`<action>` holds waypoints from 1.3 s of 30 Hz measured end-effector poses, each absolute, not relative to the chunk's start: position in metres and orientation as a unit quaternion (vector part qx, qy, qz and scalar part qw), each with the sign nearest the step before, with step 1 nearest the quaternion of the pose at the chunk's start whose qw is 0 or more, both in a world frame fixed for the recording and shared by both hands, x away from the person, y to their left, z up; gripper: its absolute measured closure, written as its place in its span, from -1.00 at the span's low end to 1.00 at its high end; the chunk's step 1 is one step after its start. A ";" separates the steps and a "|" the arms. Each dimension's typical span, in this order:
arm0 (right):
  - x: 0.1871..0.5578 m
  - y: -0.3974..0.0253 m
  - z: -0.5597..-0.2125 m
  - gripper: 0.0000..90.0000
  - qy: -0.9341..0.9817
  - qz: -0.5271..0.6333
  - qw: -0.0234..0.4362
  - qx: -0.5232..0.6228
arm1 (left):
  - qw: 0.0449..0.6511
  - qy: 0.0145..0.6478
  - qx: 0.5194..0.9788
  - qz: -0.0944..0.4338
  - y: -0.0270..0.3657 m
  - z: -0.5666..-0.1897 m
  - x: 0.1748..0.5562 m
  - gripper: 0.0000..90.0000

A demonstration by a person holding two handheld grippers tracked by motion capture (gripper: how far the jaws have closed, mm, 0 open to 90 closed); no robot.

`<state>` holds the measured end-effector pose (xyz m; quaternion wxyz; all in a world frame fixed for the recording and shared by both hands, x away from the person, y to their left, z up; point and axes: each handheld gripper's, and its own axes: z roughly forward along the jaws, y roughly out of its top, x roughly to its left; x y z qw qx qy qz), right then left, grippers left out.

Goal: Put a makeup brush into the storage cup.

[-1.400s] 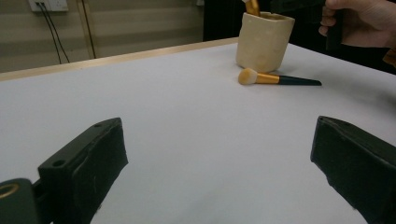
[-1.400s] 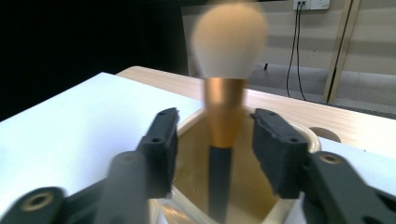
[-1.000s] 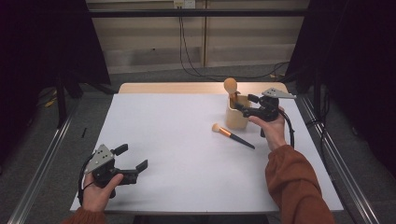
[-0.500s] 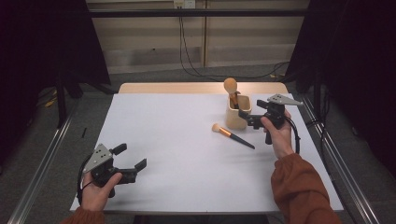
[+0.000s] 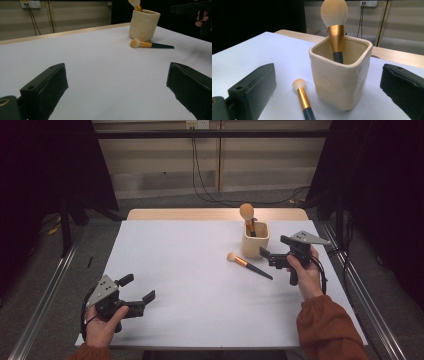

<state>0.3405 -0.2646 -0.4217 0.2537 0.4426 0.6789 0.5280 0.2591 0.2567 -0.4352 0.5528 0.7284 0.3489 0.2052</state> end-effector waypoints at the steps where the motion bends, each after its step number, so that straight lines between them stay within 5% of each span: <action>1: 0.337 -0.265 -0.422 -0.99 0.677 0.529 0.258 0.442 | 0.553 0.350 0.728 0.205 0.257 -0.435 0.259 -0.93; 39: 0.250 -0.283 -0.442 -0.97 0.688 0.515 0.268 0.436 | 0.561 0.364 0.713 0.211 0.265 -0.434 0.251 -0.94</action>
